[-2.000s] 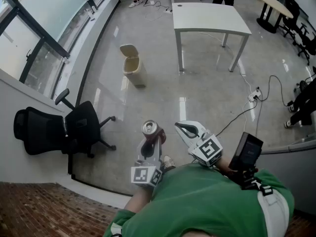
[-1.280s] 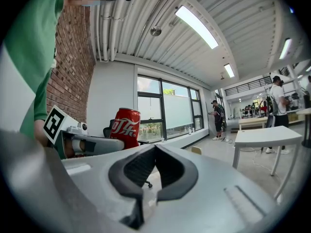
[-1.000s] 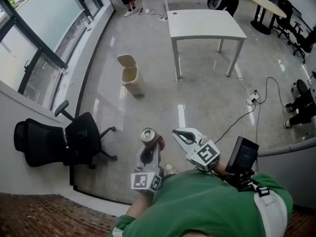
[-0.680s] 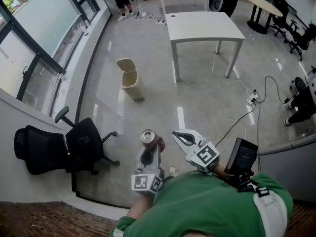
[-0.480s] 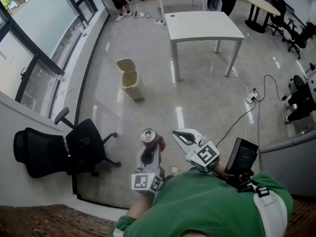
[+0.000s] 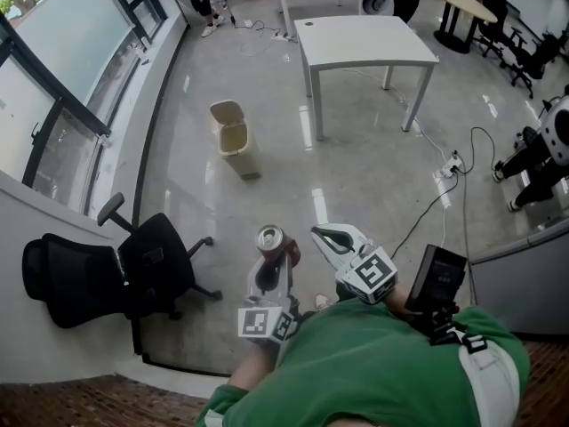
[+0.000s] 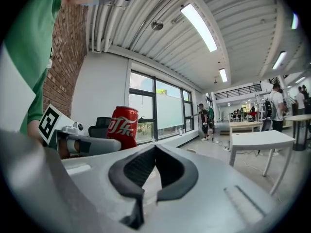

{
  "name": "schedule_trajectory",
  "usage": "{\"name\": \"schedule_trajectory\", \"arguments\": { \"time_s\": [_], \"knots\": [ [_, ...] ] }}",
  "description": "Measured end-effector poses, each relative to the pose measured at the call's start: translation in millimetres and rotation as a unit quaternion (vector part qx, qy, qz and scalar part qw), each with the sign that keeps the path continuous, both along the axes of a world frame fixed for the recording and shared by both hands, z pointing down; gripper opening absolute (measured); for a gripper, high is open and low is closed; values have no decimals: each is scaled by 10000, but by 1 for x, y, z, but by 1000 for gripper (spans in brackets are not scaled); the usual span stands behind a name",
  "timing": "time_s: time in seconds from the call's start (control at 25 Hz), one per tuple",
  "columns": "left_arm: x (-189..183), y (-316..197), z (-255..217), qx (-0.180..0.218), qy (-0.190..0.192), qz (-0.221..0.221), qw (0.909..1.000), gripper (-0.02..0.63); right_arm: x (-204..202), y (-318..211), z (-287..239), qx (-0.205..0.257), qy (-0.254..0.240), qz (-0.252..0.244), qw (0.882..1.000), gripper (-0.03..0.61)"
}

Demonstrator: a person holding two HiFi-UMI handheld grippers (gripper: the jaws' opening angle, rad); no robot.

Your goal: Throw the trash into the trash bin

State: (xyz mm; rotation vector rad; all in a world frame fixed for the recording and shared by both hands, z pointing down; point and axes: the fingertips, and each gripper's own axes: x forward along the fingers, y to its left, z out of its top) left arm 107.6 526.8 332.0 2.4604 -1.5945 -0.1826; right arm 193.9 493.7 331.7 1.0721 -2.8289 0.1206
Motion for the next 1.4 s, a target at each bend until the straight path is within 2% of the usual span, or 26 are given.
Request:
{"name": "schedule_trajectory", "arguments": {
  "time_s": [0.4, 0.76, 1.12, 1.4],
  "knots": [
    [-25, -10, 2, -49, 58, -66, 9999, 86, -21, -13, 1, -32, 131, 1, 9999, 3],
    [-39, -40, 4, -61, 69, -262, 9996, 86, -38, -43, 4, -72, 72, -172, 9998, 3],
    [-36, -84, 5, -119, -28, -379, 9992, 86, -35, -90, 9, -160, 19, -252, 9996, 3],
    [-30, -128, 3, -117, -113, -433, 9989, 86, -30, -133, 5, -63, -123, -339, 9993, 3]
  ]
}}
